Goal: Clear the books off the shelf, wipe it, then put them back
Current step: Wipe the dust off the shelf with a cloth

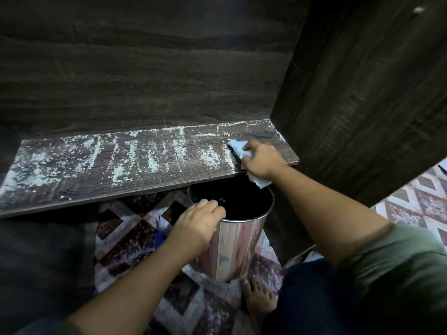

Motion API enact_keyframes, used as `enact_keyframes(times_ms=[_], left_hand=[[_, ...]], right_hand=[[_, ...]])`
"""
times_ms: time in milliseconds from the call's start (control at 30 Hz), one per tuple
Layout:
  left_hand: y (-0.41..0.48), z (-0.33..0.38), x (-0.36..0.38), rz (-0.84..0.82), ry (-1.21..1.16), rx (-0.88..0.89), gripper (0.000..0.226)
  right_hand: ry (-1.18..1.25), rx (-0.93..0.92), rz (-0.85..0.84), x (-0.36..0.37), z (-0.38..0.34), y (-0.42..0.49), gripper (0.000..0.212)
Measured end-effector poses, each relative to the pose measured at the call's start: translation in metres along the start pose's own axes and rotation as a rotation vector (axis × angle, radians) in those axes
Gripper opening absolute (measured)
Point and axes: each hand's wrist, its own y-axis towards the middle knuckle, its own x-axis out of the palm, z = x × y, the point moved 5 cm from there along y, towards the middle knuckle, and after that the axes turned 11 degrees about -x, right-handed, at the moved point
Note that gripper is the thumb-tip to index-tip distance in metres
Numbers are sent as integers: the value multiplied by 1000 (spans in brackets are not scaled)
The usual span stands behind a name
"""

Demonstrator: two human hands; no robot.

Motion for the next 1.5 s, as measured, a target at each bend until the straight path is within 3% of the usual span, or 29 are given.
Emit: enact_keyframes(times_ms=[100, 167, 300, 367, 467, 533, 633, 733, 900, 1033, 1233, 1400, 1500], left_hand=[[2, -2, -1, 14, 17, -2, 21], [2, -4, -1, 49, -17, 10, 25], [2, -5, -2, 138, -38, 58, 18], [2, -6, -1, 152, -49, 71, 21], [3, -8, 2, 147, -74, 63, 27], [2, -7, 1, 172, -72, 68, 19], [1, -6, -1, 187, -51, 71, 21], [0, -9, -2, 192, -51, 66, 22], [3, -10, -1, 172, -52, 49, 24], [2, -12, 1, 145, -56, 46, 16], [0, -13, 0, 88, -8, -1, 32], [-2, -7, -2, 23, -8, -1, 24], [-2, -9, -2, 32, -4, -5, 21]], right_hand=[[24, 84, 207, -15, 18, 7, 41], [-18, 201, 248, -19, 41, 15, 44], [-80, 306, 21, -6, 73, 30, 49], [-60, 314, 22, -1, 70, 32, 47], [-126, 234, 65, 4, 43, 33, 47], [-133, 161, 55, 8, 22, 32, 47], [-32, 127, 70, 3, 3, 38, 41], [83, 101, 188, -10, -2, 56, 39], [13, -12, -97, 12, -3, 74, 45], [-52, -38, -24, 19, -11, 60, 43], [-104, -75, -77, 12, -27, 17, 45], [-106, -34, -162, 0, -38, -10, 36], [-34, 40, -115, -21, -31, -2, 34]])
